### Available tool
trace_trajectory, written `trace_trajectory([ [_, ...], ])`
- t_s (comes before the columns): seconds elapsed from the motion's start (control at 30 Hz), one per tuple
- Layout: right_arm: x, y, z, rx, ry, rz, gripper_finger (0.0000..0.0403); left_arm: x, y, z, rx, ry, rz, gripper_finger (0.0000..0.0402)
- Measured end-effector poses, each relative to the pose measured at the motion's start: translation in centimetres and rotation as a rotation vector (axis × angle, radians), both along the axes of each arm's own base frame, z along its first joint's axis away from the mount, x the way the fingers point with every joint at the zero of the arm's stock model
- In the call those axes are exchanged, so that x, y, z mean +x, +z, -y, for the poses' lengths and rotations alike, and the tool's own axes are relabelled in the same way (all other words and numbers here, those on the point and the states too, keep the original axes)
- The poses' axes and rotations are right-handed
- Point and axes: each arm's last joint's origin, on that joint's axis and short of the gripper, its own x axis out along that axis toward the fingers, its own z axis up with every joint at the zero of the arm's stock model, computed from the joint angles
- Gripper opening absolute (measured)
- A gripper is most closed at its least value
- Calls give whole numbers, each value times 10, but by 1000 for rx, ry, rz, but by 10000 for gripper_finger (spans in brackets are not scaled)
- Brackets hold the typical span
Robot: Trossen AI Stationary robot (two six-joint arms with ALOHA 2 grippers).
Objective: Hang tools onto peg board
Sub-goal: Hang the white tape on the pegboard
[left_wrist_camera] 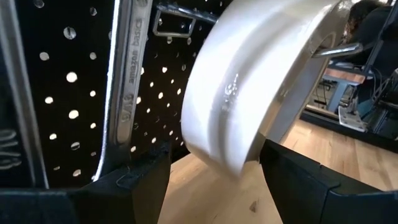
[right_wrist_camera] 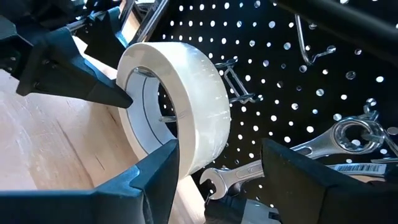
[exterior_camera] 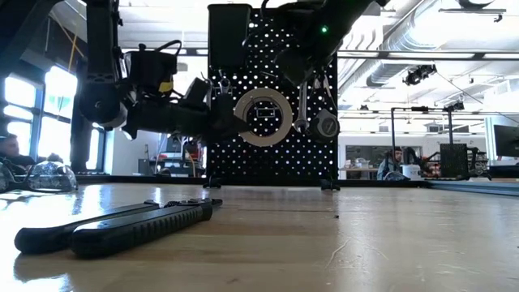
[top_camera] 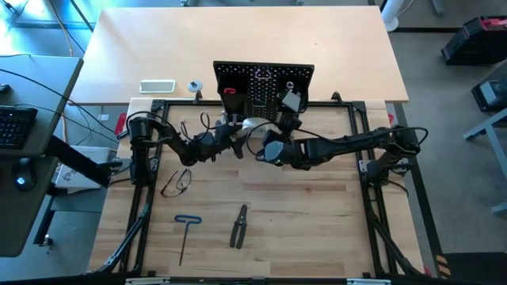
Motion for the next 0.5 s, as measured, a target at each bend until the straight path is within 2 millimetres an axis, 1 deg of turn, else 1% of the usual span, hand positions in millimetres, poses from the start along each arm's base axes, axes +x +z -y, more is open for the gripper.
trace_trajectory([
  [0.13,-1,-1,-3,-1,4,-10,217,-1,-3,0,-15,-2,-24,237],
  [0.5,-1,-1,-6,2,11,-13,217,-19,-11,6,-48,-6,-17,237],
])
